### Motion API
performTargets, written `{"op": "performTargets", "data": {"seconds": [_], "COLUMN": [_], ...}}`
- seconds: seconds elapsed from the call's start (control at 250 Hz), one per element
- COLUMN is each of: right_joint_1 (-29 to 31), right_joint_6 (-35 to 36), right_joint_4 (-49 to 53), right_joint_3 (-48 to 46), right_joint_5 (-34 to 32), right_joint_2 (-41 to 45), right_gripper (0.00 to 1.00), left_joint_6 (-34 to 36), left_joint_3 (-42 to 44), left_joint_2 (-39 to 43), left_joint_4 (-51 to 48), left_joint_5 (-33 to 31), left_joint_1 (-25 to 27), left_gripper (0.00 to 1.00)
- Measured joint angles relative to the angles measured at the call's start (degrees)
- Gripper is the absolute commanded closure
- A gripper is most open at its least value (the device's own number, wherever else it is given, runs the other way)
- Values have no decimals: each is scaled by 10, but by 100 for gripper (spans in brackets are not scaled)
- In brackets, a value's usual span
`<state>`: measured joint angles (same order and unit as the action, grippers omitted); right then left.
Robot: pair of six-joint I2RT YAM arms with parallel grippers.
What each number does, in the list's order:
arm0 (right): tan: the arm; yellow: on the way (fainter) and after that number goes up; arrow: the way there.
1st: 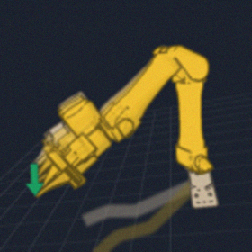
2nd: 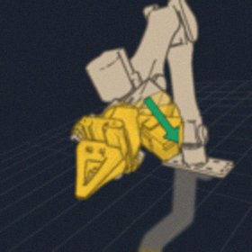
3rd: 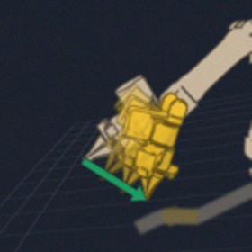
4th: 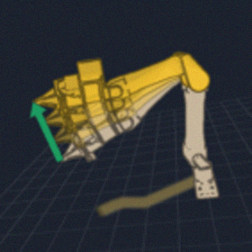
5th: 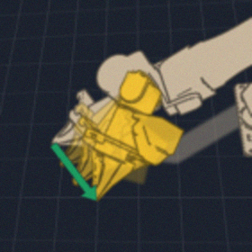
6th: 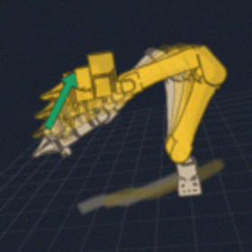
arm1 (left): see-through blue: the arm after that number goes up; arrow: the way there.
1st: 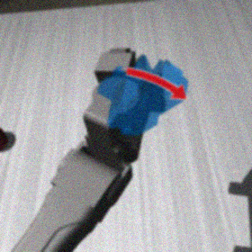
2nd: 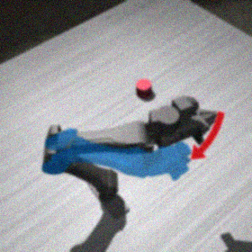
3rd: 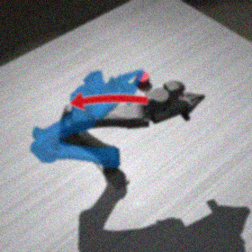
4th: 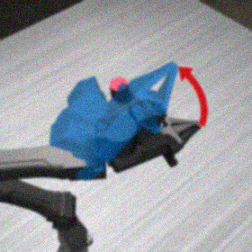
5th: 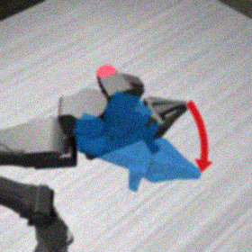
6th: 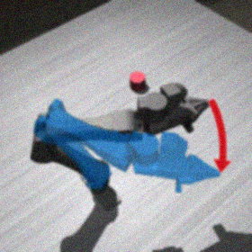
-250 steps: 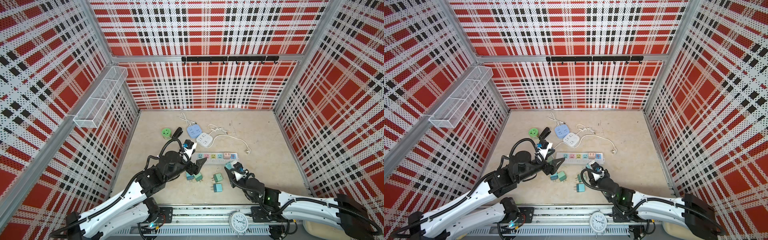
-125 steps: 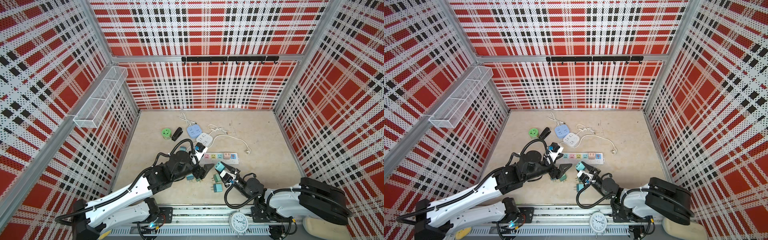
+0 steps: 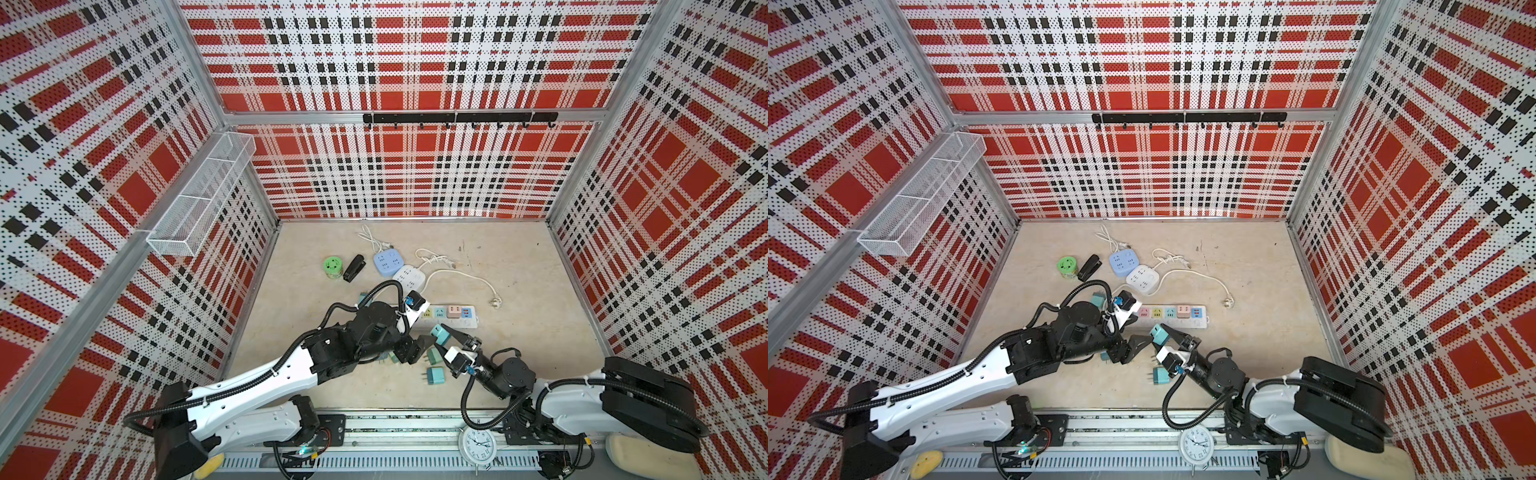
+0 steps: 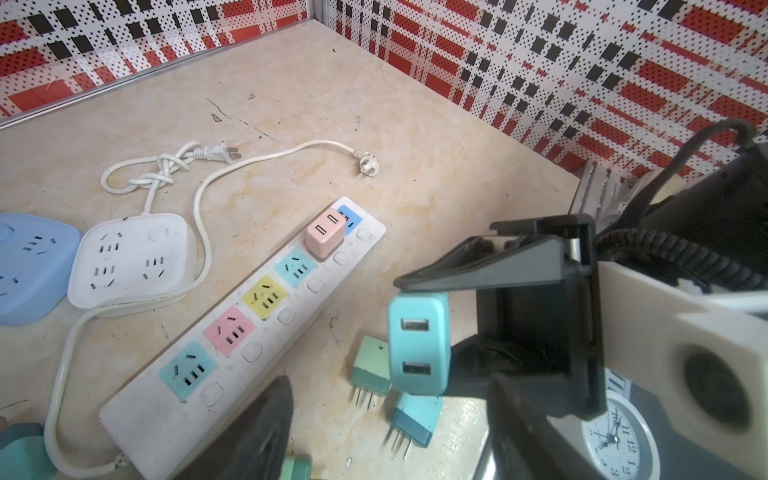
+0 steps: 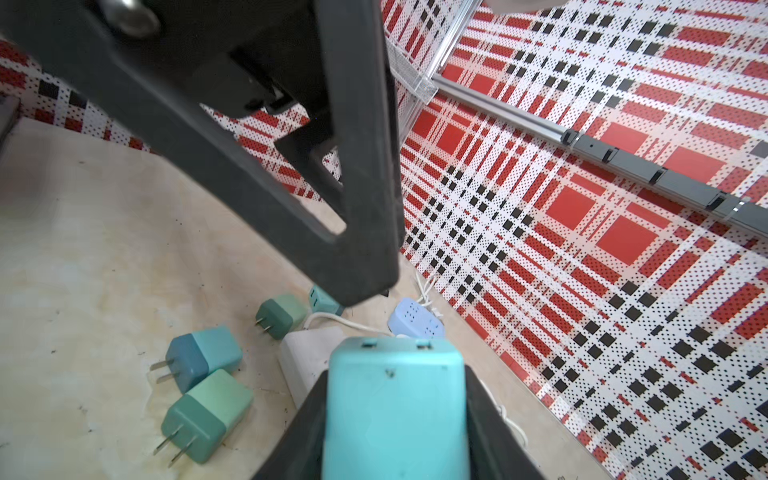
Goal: Insert the plug
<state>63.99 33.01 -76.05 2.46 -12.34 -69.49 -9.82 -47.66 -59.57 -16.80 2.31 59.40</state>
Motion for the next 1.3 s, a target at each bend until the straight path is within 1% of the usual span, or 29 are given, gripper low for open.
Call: {"op": "performTargets", "data": {"seconds": [0.124, 0.276, 0.396, 0.464, 0.676, 0.968, 1.08, 1.213, 1.301], "right_joint_1": [0, 0, -1, -1, -1, -1, -1, -1, -1], "right_joint_6": [-3, -10, -14, -16, -22, -30, -31, -24, -23], "right_joint_4": [23, 81, 114, 123, 126, 117, 118, 117, 116], "right_joint_3": [-3, -3, -3, -3, -3, -3, -3, -2, -2], "right_joint_5": [26, 51, 63, 68, 77, 78, 76, 68, 65], "right_joint_2": [46, 102, 126, 133, 130, 124, 124, 124, 125], "right_gripper": [100, 100, 100, 100, 100, 100, 100, 100, 99], "left_joint_6": [1, 1, 1, 2, 7, 9, 9, -8, -13], "left_joint_3": [-10, -16, -22, -30, -52, -55, -59, -62, -63], "left_joint_2": [-10, -25, -40, -51, -81, -92, -92, -92, -92], "left_joint_4": [0, 0, -2, -2, -2, -13, -19, -17, -16], "left_joint_5": [3, 7, 13, 16, 19, 17, 16, 16, 15], "left_joint_1": [8, 14, 16, 19, 31, 43, 47, 50, 50], "left_gripper": [26, 26, 29, 32, 47, 49, 62, 72, 83]}}
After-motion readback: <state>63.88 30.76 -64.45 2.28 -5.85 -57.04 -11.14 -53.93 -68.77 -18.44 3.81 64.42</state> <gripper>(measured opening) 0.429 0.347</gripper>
